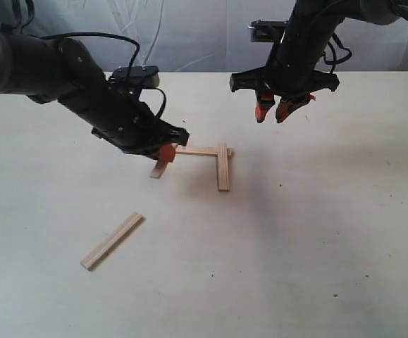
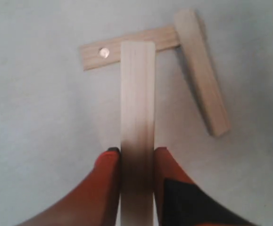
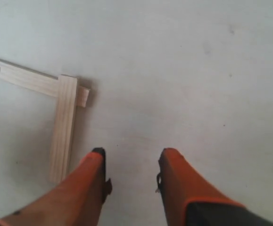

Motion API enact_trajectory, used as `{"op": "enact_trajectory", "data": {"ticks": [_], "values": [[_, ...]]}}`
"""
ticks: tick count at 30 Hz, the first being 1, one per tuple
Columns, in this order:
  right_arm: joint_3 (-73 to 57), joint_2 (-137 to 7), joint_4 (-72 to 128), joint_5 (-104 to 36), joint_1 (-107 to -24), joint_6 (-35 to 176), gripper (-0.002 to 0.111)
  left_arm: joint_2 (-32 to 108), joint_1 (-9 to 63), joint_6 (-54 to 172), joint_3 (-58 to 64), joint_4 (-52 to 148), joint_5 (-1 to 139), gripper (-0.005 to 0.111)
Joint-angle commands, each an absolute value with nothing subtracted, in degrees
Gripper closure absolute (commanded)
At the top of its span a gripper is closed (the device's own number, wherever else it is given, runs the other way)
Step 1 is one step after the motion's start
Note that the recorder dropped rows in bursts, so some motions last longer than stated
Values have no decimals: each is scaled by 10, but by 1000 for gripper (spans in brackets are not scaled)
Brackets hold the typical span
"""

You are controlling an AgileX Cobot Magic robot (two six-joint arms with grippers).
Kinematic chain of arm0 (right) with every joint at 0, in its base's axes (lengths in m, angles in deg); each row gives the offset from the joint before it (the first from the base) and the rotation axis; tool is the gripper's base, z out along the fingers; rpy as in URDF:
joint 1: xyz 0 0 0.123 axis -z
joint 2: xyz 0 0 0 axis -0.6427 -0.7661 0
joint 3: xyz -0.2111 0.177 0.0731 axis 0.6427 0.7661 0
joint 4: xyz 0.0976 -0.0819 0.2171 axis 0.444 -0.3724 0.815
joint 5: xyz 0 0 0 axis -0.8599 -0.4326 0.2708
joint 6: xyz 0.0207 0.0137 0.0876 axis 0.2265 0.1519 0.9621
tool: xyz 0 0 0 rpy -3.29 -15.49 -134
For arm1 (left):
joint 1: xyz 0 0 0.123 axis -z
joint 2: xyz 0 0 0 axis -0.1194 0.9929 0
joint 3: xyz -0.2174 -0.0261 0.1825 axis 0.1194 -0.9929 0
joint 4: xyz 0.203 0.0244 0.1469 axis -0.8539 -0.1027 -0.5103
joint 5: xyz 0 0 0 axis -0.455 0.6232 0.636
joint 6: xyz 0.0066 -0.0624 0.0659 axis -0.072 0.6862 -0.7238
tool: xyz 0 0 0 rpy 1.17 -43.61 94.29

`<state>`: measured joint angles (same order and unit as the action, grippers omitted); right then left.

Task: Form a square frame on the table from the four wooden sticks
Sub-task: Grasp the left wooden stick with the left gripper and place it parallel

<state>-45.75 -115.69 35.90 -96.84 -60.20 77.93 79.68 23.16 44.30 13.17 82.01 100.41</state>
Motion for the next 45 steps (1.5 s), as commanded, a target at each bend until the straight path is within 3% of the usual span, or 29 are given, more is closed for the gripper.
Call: {"op": "enact_trajectory", "data": {"ticks": [1, 33, 36, 41, 45], "values": [[-457, -1155, 353, -969, -600, 776, 70, 824, 277, 500, 133, 836, 907, 107], [-457, -1155, 350, -964, -600, 776, 70, 877, 280, 609, 133, 757, 888, 107], [-457, -1155, 350, -964, -600, 776, 70, 877, 280, 609, 133, 756, 891, 101], [-457, -1155, 350, -964, -600, 776, 70, 877, 280, 609, 133, 755, 892, 78], [-457, -1155, 350, -964, -600, 776, 70, 875, 280, 609, 133, 762, 892, 68]]}}
